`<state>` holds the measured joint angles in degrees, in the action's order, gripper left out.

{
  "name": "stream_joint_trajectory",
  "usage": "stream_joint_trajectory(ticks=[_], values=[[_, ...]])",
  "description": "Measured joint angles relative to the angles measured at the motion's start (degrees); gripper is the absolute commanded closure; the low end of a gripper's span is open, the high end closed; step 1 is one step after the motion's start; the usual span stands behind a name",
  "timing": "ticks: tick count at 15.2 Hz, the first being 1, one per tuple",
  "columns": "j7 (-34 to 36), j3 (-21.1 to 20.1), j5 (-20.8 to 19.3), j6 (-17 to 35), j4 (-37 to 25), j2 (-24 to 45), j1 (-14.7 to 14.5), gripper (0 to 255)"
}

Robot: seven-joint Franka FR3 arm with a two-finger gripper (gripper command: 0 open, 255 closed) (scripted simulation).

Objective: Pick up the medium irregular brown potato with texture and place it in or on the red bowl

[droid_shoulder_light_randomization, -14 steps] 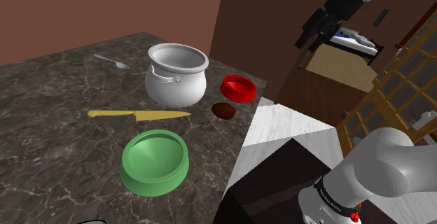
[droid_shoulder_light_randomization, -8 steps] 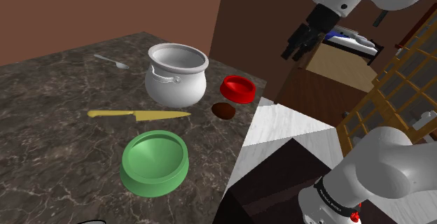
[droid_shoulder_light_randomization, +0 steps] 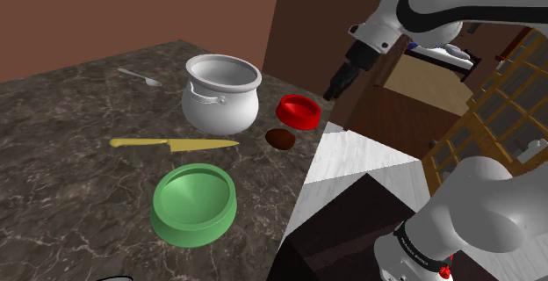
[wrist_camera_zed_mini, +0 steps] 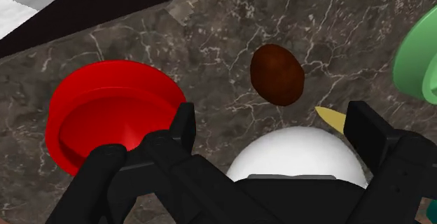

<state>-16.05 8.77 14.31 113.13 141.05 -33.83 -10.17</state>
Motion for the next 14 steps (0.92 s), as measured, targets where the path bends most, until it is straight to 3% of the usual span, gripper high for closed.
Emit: stream_joint_trajectory(ticks=[10, 14], values=[[-22.6, 4.6, 11.7, 11.3, 0.6, 18.2, -9.7, 0], [-26.6, 4.8, 14.6, 13.5, 0.1, 22.2, -11.3, 0]])
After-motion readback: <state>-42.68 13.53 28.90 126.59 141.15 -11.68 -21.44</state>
